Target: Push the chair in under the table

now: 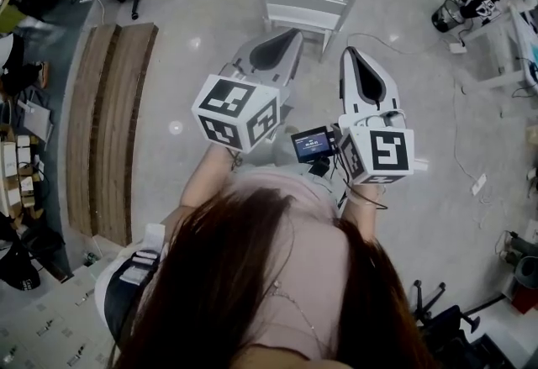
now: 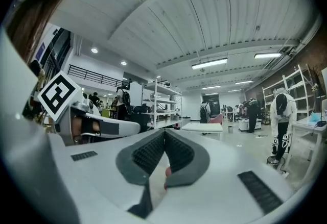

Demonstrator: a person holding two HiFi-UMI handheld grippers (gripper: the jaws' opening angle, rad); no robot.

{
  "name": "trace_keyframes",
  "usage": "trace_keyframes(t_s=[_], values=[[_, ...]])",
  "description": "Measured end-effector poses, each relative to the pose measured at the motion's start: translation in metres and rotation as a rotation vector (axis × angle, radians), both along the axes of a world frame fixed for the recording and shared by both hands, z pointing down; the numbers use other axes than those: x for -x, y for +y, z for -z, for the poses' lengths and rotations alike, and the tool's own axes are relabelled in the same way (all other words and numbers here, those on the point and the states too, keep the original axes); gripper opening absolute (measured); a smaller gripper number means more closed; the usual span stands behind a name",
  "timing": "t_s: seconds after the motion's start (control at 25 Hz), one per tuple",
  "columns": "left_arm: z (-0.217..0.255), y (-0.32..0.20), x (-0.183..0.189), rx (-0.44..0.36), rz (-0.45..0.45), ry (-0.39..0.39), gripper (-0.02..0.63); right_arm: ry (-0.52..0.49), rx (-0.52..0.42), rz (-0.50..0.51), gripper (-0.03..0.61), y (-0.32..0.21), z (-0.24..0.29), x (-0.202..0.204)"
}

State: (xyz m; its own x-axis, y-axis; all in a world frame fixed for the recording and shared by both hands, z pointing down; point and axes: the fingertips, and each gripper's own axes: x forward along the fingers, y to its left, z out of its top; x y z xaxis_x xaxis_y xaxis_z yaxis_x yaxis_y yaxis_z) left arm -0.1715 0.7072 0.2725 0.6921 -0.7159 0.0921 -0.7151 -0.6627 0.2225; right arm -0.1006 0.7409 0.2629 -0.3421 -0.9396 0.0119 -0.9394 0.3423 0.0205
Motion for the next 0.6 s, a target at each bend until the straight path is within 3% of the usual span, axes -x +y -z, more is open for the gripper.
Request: trace_keyframes(t_s=[0.36, 0.6], values=[[-0.001, -0.068, -0.045, 0.003, 0.011, -0.017, 0.008, 0.038, 0.008, 0.009, 0.02, -0.066, -0.007, -0.044], [-0.006, -0.099, -0.05, 0.011, 0.044, 0.002, 0.008, 0.038, 0.025, 0.041, 0.02, -0.099, -0.017, -0.057]])
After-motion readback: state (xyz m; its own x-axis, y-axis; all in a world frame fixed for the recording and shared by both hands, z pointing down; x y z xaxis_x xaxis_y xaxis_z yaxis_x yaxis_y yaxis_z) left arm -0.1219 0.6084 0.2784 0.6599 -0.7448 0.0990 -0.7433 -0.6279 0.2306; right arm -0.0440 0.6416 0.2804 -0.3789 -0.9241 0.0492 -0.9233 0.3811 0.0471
